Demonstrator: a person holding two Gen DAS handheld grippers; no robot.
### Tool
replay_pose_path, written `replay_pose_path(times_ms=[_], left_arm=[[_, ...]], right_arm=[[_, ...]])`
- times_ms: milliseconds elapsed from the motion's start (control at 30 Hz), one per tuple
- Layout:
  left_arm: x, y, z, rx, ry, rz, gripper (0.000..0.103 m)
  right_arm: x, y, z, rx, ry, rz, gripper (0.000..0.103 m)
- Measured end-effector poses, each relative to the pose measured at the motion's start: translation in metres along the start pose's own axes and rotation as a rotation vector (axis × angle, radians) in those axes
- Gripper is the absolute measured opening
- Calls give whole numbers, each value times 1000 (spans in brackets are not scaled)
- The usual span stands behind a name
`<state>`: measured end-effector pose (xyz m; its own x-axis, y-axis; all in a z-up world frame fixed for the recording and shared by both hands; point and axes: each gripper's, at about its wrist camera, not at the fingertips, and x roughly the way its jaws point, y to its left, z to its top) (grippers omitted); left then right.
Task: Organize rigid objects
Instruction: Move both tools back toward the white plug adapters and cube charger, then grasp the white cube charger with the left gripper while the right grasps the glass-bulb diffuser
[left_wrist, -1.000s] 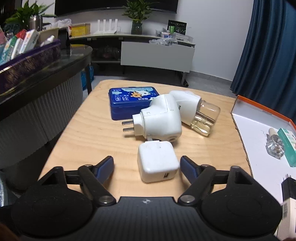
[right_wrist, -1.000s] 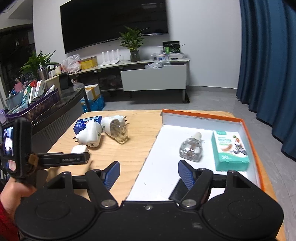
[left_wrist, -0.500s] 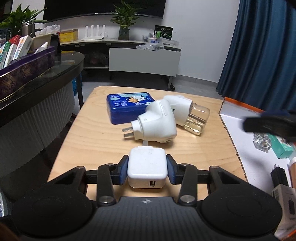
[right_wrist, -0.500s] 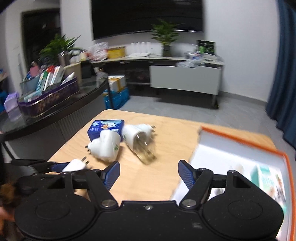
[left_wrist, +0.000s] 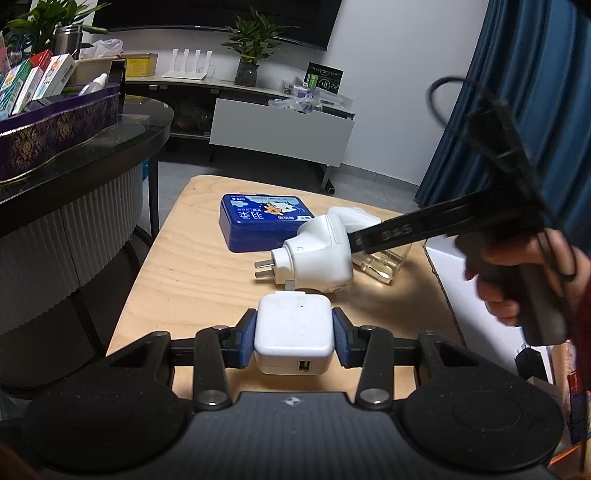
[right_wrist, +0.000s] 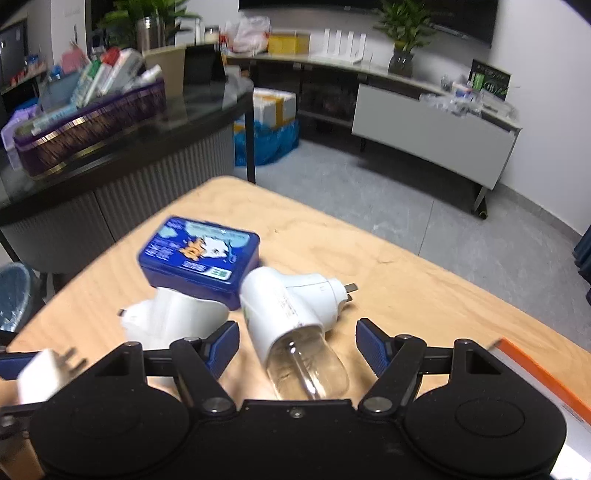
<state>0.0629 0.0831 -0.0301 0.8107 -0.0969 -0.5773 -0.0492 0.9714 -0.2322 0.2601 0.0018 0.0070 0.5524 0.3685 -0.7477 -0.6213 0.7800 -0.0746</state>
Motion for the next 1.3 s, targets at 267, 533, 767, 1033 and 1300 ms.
replay_pose_path(times_ms=[267,533,767,1033,1300], left_arm=[[1,2,2,-19,0,17,42],[-17,-11,7,-22,-27,5,42],[-38,-50,15,29,-63,-60,42],[-46,-119,16,91,-59,-191,42],[-39,-176,24,166,-52,-261,42]], right_arm=[[6,9,-9,49,-6,-4,70],[-68,2,-34,152,-115,-48,70],[-171,-4,-79,242,-242,-159,70],[-270,-30,-152,397,-329,-364,70],[-314,-58,-186,489,-369,-457,70]])
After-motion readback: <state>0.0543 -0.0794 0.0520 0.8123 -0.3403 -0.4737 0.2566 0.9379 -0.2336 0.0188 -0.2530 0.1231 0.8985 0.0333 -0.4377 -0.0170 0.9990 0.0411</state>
